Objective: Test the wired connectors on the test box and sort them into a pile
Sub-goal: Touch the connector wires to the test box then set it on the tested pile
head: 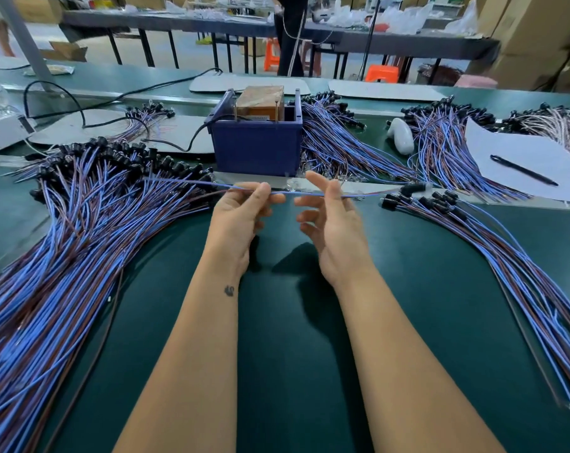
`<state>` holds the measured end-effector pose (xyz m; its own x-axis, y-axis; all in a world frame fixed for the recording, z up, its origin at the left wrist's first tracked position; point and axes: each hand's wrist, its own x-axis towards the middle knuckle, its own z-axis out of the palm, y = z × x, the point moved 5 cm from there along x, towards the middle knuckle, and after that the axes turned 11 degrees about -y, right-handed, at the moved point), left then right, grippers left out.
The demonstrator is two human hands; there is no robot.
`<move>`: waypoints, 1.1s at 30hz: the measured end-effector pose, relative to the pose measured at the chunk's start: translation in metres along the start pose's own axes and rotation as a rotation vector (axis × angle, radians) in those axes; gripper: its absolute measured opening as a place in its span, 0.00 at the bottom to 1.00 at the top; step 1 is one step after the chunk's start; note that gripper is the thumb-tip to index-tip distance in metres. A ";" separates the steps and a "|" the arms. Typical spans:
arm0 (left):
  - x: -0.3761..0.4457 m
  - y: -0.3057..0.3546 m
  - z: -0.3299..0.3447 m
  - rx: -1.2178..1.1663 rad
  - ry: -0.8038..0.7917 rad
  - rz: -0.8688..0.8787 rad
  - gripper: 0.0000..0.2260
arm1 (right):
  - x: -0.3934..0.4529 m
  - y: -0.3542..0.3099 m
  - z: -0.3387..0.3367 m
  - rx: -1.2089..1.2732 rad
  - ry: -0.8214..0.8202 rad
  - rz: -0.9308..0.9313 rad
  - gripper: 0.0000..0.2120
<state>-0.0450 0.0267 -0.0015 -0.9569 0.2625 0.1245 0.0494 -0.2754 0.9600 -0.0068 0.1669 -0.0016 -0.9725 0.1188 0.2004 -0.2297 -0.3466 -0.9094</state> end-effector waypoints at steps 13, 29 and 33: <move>-0.024 -0.023 0.075 0.591 -0.596 -0.072 0.21 | 0.000 -0.019 -0.073 -0.685 0.286 0.043 0.10; -0.026 -0.034 0.089 0.856 -0.443 -0.088 0.14 | -0.032 -0.096 -0.164 -1.887 0.490 0.499 0.12; -0.025 -0.027 0.084 0.850 -0.286 -0.037 0.13 | -0.016 -0.068 -0.100 -1.705 0.412 0.262 0.14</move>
<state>0.0014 0.1047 -0.0093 -0.8596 0.5094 0.0385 0.3243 0.4859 0.8116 0.0279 0.2814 0.0205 -0.8400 0.5217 0.1493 0.4683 0.8359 -0.2865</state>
